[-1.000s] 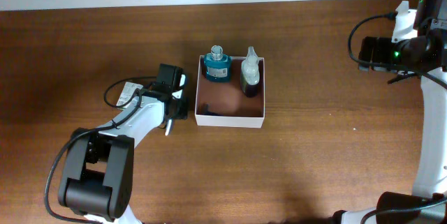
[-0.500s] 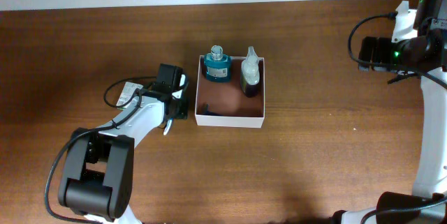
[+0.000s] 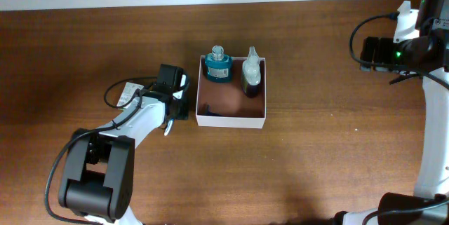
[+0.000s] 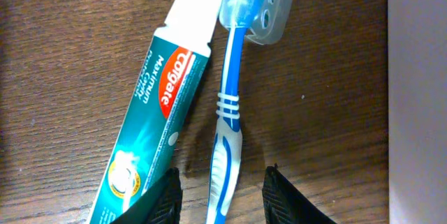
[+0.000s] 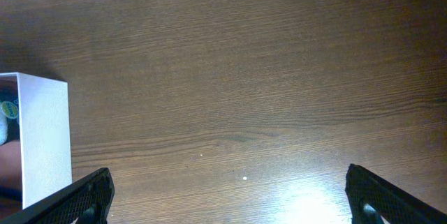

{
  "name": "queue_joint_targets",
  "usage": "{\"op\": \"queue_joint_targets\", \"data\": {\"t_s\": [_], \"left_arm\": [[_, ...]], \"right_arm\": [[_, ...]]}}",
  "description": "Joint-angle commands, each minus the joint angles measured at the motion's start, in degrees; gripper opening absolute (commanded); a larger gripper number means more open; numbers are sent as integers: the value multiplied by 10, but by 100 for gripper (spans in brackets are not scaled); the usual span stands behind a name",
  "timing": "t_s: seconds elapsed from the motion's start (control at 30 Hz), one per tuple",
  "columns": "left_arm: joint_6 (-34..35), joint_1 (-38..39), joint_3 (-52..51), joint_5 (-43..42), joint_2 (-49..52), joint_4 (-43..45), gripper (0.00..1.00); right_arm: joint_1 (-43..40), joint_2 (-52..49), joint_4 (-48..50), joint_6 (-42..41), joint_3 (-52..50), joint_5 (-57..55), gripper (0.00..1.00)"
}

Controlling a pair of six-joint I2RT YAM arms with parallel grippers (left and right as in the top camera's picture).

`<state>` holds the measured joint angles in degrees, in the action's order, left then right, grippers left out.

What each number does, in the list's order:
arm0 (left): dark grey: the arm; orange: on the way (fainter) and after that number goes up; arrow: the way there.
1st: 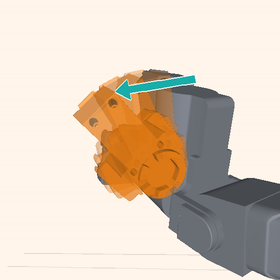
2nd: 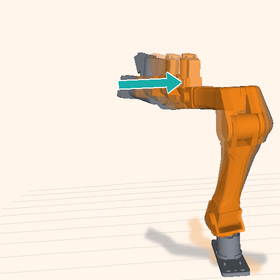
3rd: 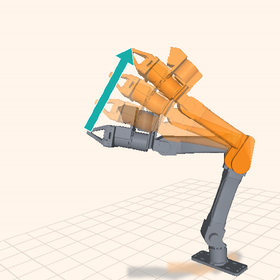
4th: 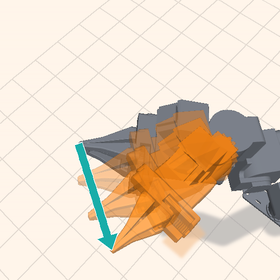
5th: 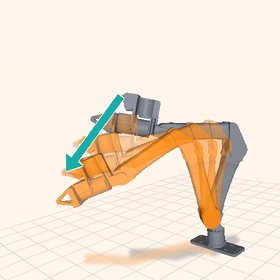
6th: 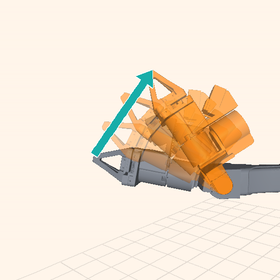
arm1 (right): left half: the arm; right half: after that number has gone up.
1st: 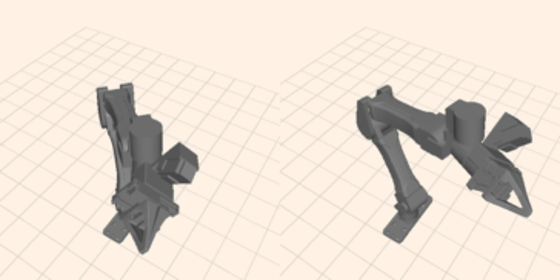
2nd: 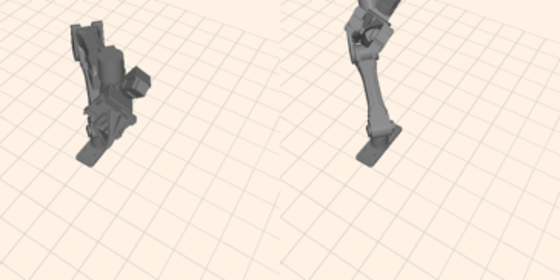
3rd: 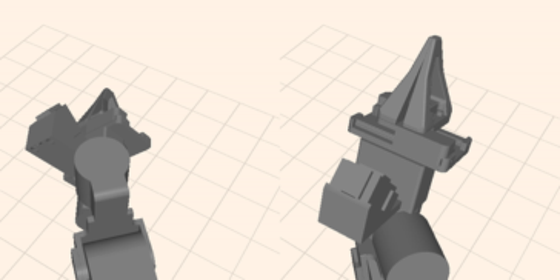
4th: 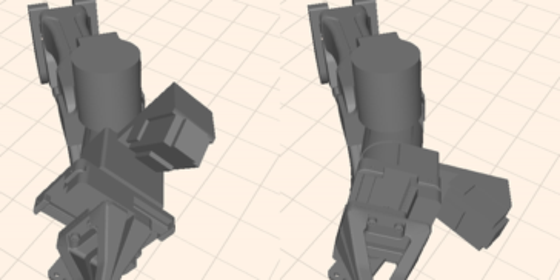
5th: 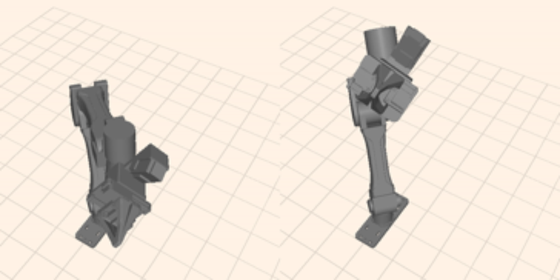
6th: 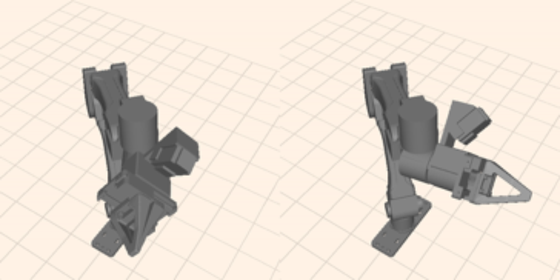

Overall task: Pack container
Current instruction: 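Lower the left gripper onto the toothbrush handle and grasp it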

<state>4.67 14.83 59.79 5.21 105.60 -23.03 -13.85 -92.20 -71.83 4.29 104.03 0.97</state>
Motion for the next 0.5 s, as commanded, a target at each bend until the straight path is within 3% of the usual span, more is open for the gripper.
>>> {"op": "queue_joint_targets", "data": {"t_s": [0.0,0.23,0.47], "left_arm": [[1,-3,4,7,6,1,30],[1,-3,3,6,6,1,13],[1,-3,3,6,6,1,7]], "right_arm": [[-1,-1,0,-7,4,3,99],[0,-1,0,-7,4,3,99],[0,-1,0,-7,4,3,99]]}}
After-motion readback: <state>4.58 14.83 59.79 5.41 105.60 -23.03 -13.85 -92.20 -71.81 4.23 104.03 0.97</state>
